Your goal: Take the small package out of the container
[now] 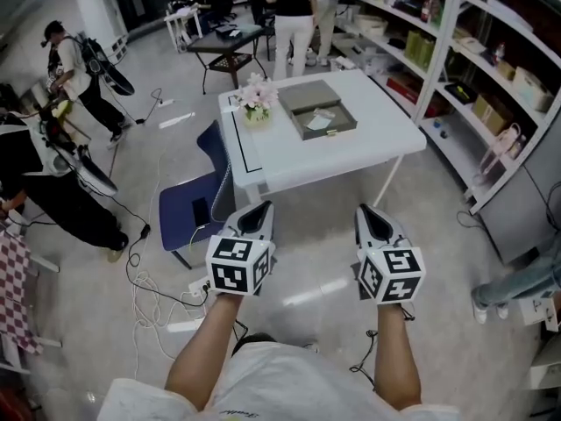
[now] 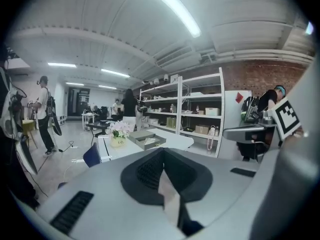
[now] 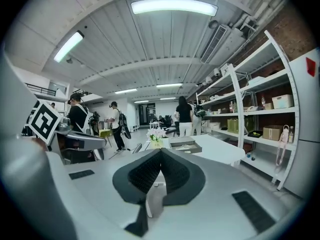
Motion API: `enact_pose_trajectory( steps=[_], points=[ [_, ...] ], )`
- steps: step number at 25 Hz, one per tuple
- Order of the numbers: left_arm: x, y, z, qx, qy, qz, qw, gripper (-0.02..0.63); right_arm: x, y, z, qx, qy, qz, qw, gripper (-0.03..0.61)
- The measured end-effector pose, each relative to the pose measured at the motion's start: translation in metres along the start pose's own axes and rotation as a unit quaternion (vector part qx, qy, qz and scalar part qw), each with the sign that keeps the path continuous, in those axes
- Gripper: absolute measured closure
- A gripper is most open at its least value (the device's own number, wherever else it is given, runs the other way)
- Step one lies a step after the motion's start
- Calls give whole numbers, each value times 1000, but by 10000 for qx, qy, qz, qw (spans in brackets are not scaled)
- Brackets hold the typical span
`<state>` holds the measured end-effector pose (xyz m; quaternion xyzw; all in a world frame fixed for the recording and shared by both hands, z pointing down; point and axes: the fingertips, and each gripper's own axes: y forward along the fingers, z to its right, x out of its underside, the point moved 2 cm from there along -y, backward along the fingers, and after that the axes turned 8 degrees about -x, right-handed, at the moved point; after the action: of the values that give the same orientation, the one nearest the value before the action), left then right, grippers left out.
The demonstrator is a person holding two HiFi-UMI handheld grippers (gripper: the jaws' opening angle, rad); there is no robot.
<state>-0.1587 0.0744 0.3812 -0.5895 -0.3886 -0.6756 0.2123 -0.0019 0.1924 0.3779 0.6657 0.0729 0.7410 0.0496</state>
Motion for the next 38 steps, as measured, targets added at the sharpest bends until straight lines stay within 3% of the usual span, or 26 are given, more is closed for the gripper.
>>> enact_pose_trajectory(
  steps=[15, 38],
  points=[
    [-2, 64, 8, -71, -70, -94, 9999, 611, 7, 39, 55, -118, 12, -98, 9999, 543],
    [-45, 284, -70, 326, -244, -335, 9986, 611, -20, 238, 159, -66, 132, -590, 9982, 461]
  ],
)
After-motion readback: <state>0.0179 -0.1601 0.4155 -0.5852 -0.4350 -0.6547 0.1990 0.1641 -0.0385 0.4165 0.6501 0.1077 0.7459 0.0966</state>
